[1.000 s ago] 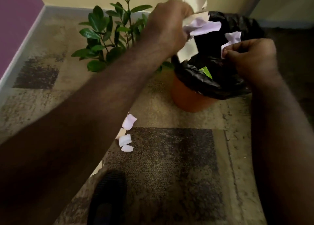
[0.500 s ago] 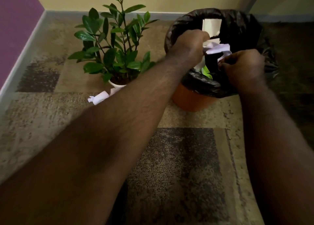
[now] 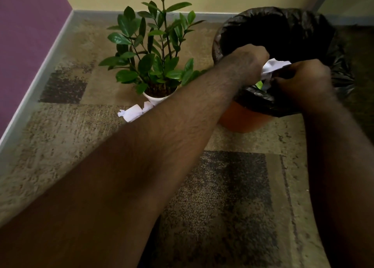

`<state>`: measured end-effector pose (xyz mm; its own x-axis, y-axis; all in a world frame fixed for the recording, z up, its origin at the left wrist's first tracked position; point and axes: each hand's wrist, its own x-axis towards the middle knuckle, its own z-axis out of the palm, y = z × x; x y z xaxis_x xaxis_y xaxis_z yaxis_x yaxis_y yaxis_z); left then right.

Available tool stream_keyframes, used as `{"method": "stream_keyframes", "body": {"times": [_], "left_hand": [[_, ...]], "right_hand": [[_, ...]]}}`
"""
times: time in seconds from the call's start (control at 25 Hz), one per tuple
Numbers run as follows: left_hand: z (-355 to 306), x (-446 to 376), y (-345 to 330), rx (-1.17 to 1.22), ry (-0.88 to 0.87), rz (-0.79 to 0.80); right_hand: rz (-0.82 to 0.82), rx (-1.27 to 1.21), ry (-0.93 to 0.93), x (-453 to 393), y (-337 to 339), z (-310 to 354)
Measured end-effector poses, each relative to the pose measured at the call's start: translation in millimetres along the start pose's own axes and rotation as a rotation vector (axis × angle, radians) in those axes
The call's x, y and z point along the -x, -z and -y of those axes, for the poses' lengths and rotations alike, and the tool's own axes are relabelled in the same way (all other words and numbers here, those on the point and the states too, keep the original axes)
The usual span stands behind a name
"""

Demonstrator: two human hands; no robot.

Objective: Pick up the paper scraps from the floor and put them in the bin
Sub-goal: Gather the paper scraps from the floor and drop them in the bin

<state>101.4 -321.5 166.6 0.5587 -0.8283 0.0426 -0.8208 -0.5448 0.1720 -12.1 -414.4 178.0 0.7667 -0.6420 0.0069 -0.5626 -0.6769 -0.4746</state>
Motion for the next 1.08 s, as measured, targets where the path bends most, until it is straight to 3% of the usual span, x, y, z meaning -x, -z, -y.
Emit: {"method": "stream_keyframes", "body": {"times": [0.2,0.36,0.48,0.56,0.64,0.72,0.8,1.0,1.08], "left_hand": [[5,9,15,0.308,0.081,-0.038],[22,32,38,0.615,0.122,-0.239],[52,74,45,0.736,0.059,-0.51],[78,113,37,0.775,0.042,-0.599],[107,158,17,0.785,0.114,-0.644],[137,204,-16,0.749,0.296,-0.636],[160,250,-60,0.64,0.505,-0.5],[175,365,-157,0.366,0.781,0.324],[169,390,-176,0.34,0.798,0.466]], "right_hand": [[-0.042,-0.046,-0.006,2,3,5],[-0.114,-0.15,0.01,3,4,13],[-0.22,-0.273,0.175,9,3,27],[-0.287,-0.376,0.35,15,-3,43],[-0.303,-0.442,0.554,28,-19,65],[-0.22,-0.48,0.691,43,-48,86],[0.0,-0.432,0.682,59,-87,101],[0.816,0.141,0.439,114,-209,80],[0.92,0.266,0.451,129,-243,67]]}}
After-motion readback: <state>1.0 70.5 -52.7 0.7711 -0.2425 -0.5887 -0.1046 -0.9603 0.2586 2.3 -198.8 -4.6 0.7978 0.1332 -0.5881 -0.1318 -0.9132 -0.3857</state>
